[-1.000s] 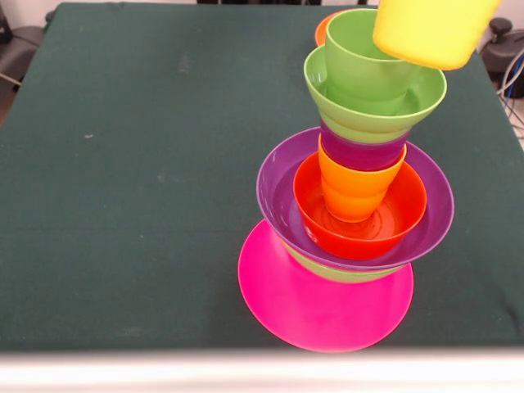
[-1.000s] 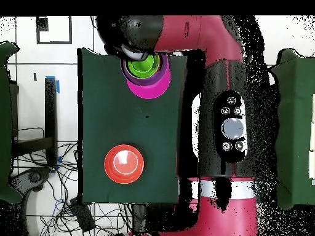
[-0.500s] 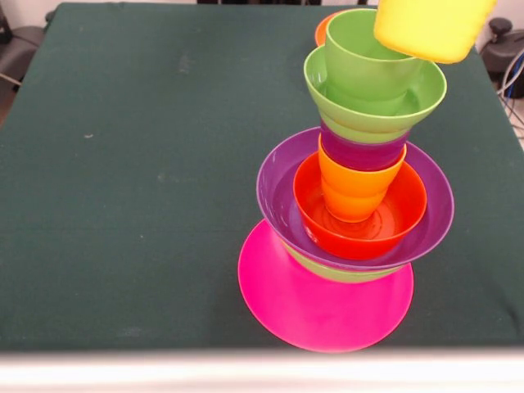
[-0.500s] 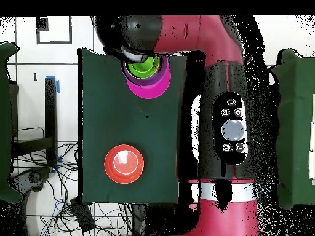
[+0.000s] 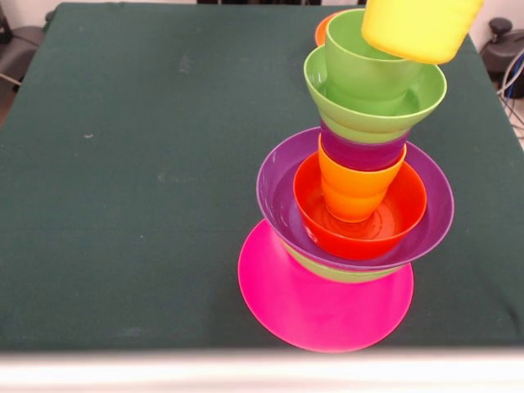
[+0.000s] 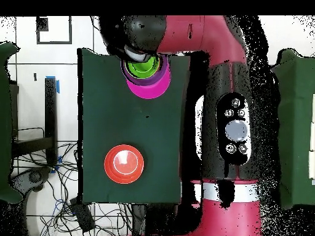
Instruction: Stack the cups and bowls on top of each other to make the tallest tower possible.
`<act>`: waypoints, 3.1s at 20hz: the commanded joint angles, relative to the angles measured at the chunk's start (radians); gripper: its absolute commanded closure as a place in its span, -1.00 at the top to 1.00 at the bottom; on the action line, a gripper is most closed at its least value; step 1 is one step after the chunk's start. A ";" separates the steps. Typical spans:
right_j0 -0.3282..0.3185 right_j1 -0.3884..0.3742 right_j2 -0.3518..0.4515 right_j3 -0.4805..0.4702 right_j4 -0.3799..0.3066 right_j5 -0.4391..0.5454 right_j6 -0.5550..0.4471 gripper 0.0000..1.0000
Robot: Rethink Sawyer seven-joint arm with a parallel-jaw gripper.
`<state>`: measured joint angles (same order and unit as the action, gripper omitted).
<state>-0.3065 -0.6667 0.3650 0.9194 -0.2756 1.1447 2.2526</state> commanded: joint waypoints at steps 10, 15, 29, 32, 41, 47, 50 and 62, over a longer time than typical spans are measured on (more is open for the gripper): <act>-0.031 0.031 -0.004 0.101 -0.008 0.078 -0.120 -1.00; -0.035 0.033 0.006 0.101 0.005 0.085 -0.121 -1.00; -0.055 0.029 0.020 0.132 0.033 0.080 -0.153 -1.00; -0.058 0.021 0.021 0.155 0.043 0.070 -0.148 -1.00; -0.060 0.009 0.025 0.181 0.068 0.086 -0.132 -1.00; -0.053 -0.001 0.024 0.190 0.090 0.106 -0.119 -1.00; -0.051 -0.006 0.021 0.189 0.094 0.117 -0.117 -1.00; -0.052 -0.021 0.015 0.205 0.104 0.121 -0.121 -1.00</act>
<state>-0.3657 -0.6872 0.3651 0.9932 -0.1619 1.1658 2.2526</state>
